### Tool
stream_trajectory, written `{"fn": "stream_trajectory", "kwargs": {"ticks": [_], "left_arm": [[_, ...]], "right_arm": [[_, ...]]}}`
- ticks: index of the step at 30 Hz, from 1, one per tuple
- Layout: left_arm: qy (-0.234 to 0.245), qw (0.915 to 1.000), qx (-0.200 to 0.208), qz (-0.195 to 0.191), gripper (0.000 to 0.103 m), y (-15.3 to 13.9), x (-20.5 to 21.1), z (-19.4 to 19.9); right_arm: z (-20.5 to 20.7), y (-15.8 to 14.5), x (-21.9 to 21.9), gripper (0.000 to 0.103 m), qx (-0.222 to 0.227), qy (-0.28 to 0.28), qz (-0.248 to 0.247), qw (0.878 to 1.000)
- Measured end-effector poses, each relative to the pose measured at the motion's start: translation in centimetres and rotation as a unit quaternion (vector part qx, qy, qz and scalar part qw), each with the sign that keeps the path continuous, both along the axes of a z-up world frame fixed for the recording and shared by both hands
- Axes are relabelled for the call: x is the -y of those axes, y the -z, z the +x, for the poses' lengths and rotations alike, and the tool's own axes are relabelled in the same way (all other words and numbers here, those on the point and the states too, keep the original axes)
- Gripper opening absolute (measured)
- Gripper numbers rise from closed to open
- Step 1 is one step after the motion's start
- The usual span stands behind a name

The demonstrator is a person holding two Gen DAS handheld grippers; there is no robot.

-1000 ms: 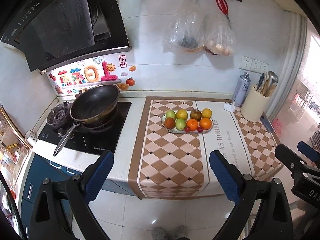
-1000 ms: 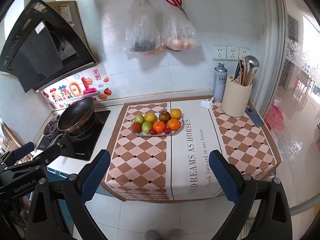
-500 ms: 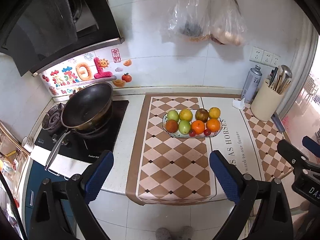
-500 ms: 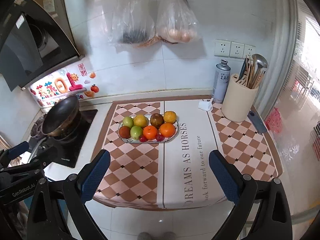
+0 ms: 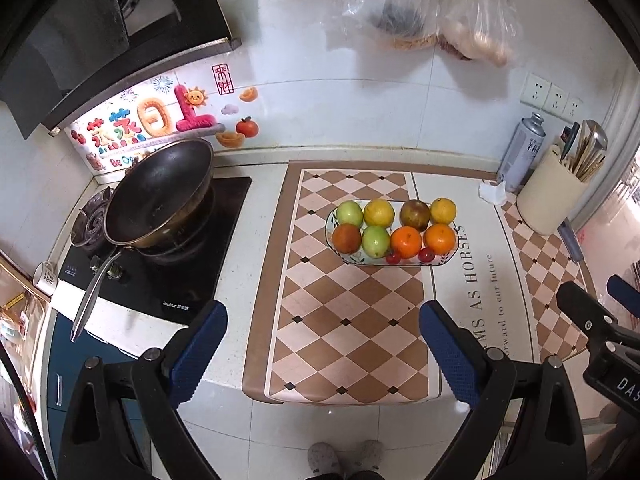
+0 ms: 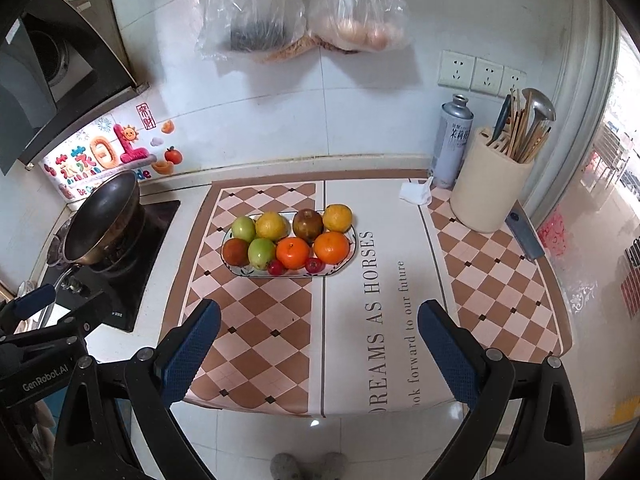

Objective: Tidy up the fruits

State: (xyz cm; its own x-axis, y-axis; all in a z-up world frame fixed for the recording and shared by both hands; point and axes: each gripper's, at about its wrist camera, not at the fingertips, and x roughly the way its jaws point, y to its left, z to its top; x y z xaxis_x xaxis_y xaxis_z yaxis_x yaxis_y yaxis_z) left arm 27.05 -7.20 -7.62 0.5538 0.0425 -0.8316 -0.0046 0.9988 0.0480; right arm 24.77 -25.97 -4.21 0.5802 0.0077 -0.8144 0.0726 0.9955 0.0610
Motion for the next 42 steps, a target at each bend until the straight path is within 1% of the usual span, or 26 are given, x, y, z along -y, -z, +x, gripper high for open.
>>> {"fn": "stream_trajectory", "kwargs": {"ticks": [4, 14, 16, 24, 42], "left_arm": [[0.000, 1.0000, -0.004, -0.001, 0.098, 0.24, -0.14, 0.36], [0.000, 1.0000, 0.001, -0.004, 0.098, 0.24, -0.40, 0.82], [-0.001, 1.0000, 0.002, -0.004, 0.103, 0.23, -0.43, 0.93], [0.002, 1.0000, 0.000, -0.004, 0.103, 0.33, -0.46, 0.86], [-0.003, 1.0000, 0.001, -0.002, 0.103, 0.19, -0.57, 0.57]], "right_arm": [[0.37, 0.52, -0.15, 0.101, -0.007, 0.000, 0.001, 1.000], [0.51, 0.50, -0.43, 0.101, -0.002, 0.002, 0.000, 1.000], [0.51, 0.41, -0.45, 0.101, -0.001, 0.002, -0.001, 1.000], [0.55, -0.18, -0.81, 0.101, 0.000, 0.001, -0.003, 1.000], [0.09, -0.25, -0.71, 0.101, 0.000, 0.000, -0.005, 1.000]]}}
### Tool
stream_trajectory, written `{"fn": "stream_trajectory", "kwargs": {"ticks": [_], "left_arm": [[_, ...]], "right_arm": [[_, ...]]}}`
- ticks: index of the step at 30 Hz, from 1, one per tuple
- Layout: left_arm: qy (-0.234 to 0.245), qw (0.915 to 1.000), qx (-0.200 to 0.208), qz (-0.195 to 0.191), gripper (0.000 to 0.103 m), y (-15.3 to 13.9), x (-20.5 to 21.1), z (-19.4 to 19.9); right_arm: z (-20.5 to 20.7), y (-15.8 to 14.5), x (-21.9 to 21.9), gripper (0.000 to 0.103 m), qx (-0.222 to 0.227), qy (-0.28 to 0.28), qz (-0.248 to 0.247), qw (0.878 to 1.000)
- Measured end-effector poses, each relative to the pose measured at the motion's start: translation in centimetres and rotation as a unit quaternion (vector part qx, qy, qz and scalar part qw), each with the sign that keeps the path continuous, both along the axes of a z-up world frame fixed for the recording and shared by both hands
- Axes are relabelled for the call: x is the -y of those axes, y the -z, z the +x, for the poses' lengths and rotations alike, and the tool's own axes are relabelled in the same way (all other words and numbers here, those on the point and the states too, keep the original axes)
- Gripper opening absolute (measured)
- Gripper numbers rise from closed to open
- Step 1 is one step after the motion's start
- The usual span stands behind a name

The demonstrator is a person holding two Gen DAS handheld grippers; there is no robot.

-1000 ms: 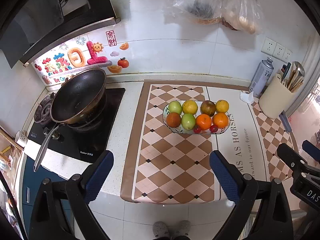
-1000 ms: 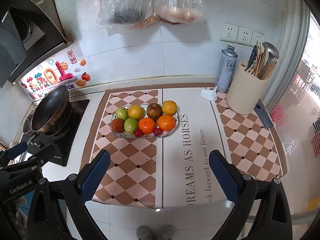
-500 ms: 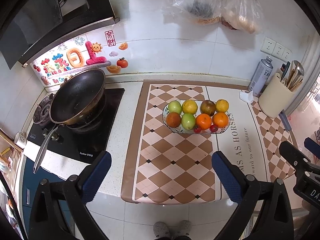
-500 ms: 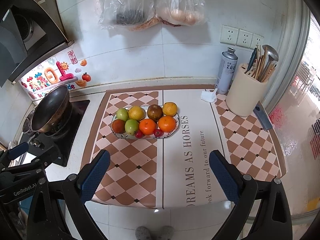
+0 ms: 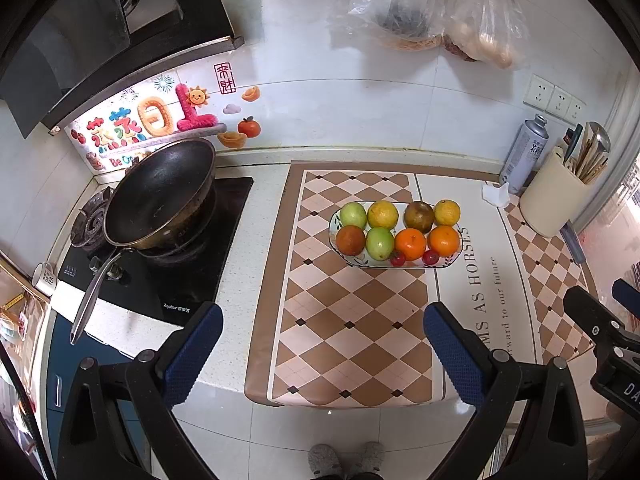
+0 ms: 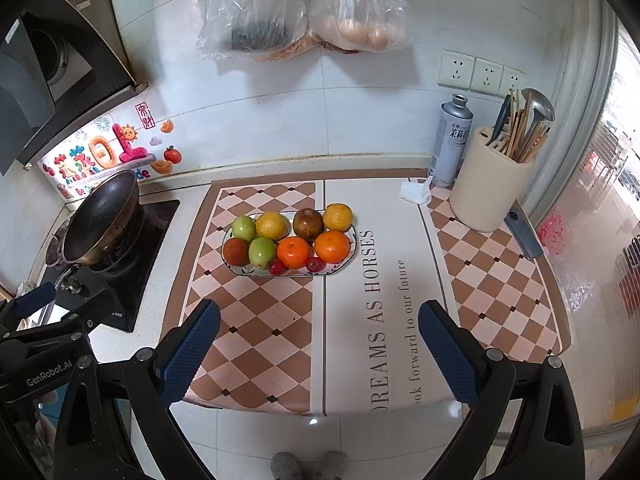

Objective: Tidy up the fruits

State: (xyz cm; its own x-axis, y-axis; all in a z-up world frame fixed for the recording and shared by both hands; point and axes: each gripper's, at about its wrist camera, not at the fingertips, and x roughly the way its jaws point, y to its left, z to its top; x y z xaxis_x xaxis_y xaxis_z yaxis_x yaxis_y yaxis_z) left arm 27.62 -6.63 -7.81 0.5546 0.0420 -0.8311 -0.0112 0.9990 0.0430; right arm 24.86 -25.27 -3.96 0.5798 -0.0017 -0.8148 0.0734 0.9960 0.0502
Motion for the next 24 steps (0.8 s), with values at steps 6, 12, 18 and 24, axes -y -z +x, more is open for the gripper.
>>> {"fn": "stream_trajectory", "kwargs": {"ticks": [6, 12, 18, 24], "left_arm": [[0.001, 1.0000, 0.000, 0.001, 0.103, -0.14, 0.17, -0.08], [-0.001, 1.0000, 0.005, 0.003, 0.103, -0.45, 0.35, -0.25], [-0.007, 0.9999, 0.011, 0.004, 0.103, -0.76, 0.37, -0.30], [-0.012, 0.9997, 0.019, 0.009, 0.103, -0.89, 0.39, -0.55]], "right_arm": [[-0.36, -0.03, 0.19, 0.101, 0.000, 0.002, -0.001, 1.000], [-0.56, -0.08, 0.30, 0.101, 0.000, 0.004, -0.002, 1.000], [-0.61, -0.13, 0.37, 0.101, 0.000, 0.003, -0.002, 1.000], [-0.45, -0.19, 0.35, 0.101, 0.000, 0.002, -0.002, 1.000]]}}
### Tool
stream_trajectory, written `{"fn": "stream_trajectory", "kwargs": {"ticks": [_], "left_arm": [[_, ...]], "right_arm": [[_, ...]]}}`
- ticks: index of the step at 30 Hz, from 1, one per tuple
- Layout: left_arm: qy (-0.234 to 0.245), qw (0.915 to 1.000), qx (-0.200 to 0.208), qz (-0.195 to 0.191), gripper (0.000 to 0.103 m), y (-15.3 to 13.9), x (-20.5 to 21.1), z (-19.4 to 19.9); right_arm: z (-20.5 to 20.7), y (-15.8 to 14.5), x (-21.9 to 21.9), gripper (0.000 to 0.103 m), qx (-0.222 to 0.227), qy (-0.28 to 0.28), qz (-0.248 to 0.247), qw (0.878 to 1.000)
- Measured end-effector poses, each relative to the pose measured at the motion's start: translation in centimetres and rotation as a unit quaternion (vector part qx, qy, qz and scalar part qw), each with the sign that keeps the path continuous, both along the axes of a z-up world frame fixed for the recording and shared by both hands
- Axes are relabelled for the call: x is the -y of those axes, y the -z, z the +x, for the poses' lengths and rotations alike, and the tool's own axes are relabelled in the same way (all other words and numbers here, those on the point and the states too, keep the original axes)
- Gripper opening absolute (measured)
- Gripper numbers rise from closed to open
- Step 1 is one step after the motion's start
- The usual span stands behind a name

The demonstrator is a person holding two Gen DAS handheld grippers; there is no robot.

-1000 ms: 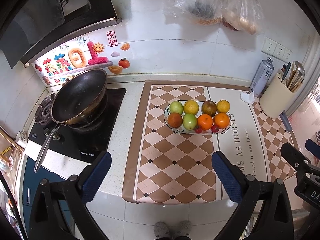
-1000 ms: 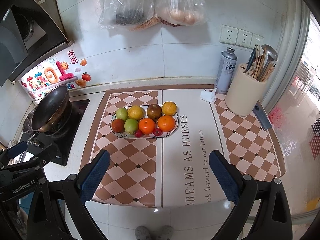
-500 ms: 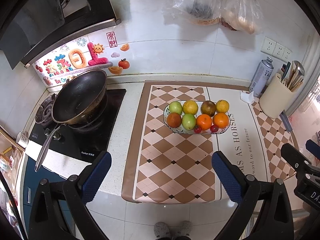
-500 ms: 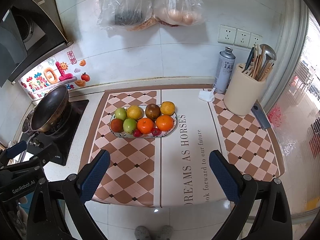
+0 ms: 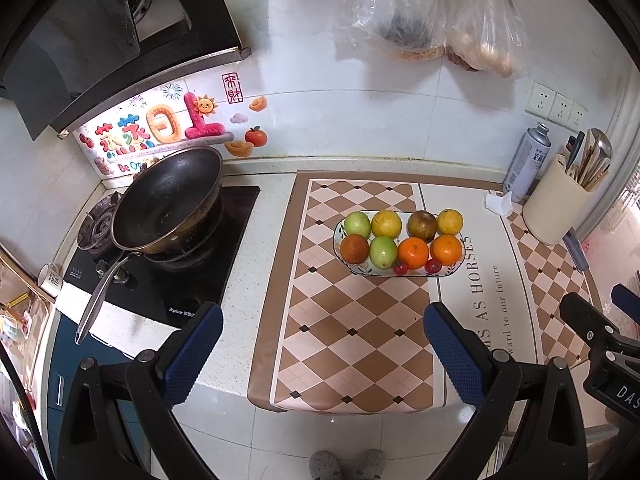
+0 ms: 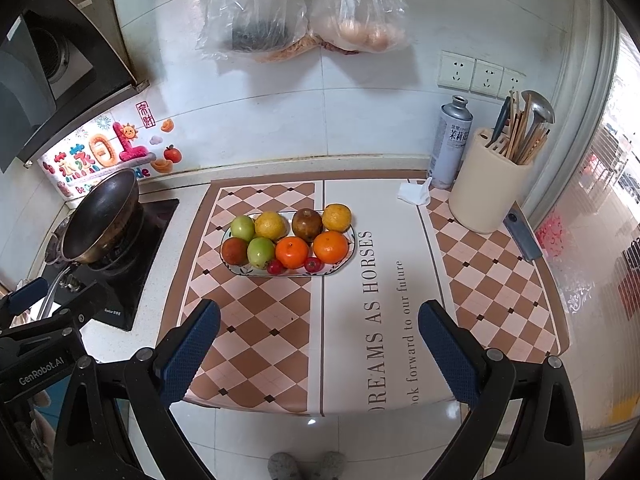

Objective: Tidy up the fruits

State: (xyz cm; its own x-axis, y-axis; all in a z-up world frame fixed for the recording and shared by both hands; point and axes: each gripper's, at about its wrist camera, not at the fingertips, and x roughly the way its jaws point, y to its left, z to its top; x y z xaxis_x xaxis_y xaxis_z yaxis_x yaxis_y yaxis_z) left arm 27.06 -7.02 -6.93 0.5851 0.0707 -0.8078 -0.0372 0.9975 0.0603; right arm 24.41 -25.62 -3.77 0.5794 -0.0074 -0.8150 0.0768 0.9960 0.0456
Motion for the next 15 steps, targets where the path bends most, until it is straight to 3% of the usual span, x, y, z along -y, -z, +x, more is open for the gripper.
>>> {"fn": "stream_trajectory", "kwargs": {"ticks": [15], "left_arm": [[0.002, 1.0000, 0.002, 0.000, 0.103, -0.04, 0.03, -0.01]], "right_arm": [[0.13, 0.01, 0.07, 0.101, 0.000, 0.000, 0.001, 1.000]]}}
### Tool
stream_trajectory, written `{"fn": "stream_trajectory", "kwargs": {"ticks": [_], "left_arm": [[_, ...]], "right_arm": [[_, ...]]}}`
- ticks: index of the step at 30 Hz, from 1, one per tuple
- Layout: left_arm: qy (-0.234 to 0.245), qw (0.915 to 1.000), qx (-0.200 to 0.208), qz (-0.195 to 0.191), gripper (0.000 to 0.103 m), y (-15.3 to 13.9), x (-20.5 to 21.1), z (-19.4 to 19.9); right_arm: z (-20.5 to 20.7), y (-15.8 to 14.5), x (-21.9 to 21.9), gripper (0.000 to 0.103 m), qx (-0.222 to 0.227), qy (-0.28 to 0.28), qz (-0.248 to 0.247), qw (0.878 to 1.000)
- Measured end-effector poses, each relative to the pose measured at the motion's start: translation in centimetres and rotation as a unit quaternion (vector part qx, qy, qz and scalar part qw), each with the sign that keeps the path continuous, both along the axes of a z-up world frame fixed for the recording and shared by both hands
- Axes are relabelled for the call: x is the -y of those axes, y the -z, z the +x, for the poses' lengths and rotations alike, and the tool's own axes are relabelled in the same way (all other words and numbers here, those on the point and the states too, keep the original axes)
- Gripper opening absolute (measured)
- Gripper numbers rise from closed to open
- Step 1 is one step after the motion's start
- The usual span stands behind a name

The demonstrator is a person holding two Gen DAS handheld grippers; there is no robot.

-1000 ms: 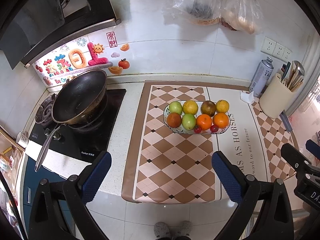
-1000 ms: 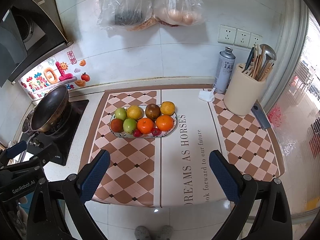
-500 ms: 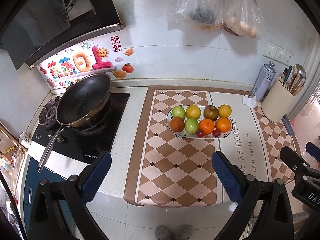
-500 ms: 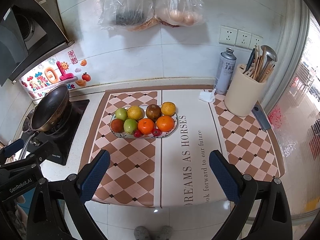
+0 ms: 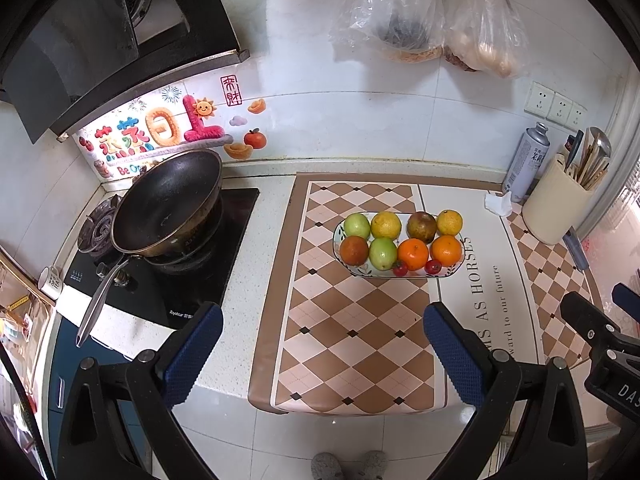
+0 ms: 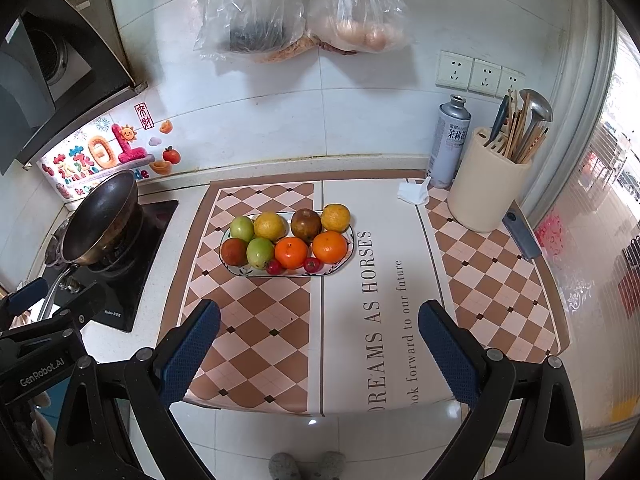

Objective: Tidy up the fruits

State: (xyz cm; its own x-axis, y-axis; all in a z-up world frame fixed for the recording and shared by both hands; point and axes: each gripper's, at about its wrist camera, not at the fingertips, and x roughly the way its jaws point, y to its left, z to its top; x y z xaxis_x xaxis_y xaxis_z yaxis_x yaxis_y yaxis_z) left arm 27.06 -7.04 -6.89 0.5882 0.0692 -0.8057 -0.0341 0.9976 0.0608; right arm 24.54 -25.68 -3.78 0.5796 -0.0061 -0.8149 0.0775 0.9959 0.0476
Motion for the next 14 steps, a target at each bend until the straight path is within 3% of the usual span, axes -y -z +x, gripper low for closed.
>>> {"fn": "stream_trajectory", "kwargs": {"ticks": [14], "left_arm": [[0.005, 1.0000, 0.003, -0.001, 0.103, -0.14, 0.11, 0.24]], "right_arm": [[-0.08, -0.06, -0.04, 0.101, 0.000, 0.003, -0.002, 1.000]]}}
